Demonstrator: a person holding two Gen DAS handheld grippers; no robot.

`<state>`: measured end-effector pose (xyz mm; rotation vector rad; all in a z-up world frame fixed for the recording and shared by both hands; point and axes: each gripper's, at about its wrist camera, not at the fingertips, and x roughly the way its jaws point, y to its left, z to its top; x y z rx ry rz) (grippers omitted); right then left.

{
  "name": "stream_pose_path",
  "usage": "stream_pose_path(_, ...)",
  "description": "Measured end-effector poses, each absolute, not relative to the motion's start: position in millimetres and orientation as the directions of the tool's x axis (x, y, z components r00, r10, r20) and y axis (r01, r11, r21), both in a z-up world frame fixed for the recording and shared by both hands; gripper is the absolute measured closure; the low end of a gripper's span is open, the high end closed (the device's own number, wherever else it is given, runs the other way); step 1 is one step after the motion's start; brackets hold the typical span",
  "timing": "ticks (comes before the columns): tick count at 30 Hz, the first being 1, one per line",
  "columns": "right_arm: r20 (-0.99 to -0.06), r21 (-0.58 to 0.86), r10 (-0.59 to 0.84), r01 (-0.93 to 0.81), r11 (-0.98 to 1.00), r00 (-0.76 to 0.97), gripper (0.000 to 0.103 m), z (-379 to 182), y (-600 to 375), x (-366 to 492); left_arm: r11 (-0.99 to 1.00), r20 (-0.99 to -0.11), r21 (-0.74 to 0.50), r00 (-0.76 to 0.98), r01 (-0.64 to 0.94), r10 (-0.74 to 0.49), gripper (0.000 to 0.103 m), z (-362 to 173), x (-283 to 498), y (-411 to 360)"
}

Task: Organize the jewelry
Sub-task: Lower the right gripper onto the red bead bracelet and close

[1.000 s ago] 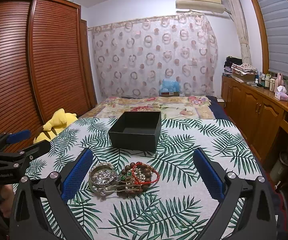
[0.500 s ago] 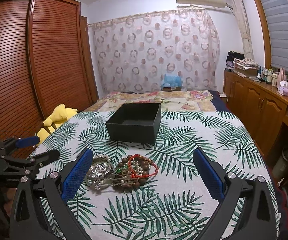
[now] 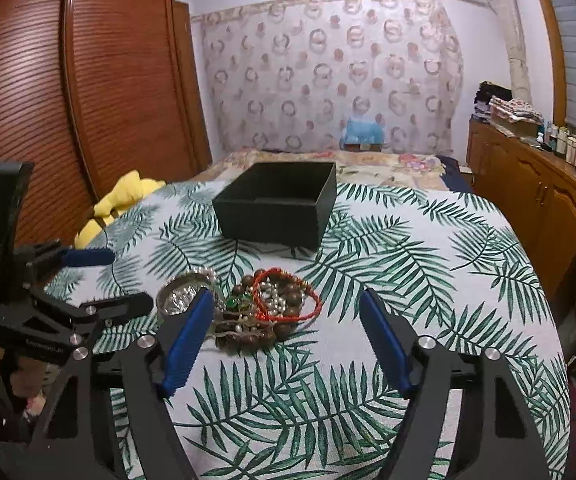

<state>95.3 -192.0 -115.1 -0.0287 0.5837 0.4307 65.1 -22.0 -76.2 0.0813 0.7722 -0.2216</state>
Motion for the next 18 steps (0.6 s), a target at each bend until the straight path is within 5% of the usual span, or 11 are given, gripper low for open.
stream_pose_path(8, -0.598, 0.089, 0.396, -0.433, 0.897, 0.697, 0.037, -129.0, -190.4, 114.2, 0.953, -0.733, -0.041, 0.638, 0.302, -0.233, 0.008, -85.4, 82.3, -35.2)
stream_pose_path(12, -0.622, 0.083, 0.4, -0.451, 0.888, 0.673, 0.041, -132.9, -188.8, 119.4, 0.948, -0.75, -0.045, 0.616, 0.316, -0.241, 0.024, -94.0, 89.0, -41.5)
stream_pose_path(18, -0.639, 0.092, 0.414, -0.47, 0.878, 0.648, 0.042, -135.5, -187.4, 123.1, 0.946, -0.763, -0.046, 0.6, 0.321, -0.241, 0.03, -101.2, 94.2, -43.8)
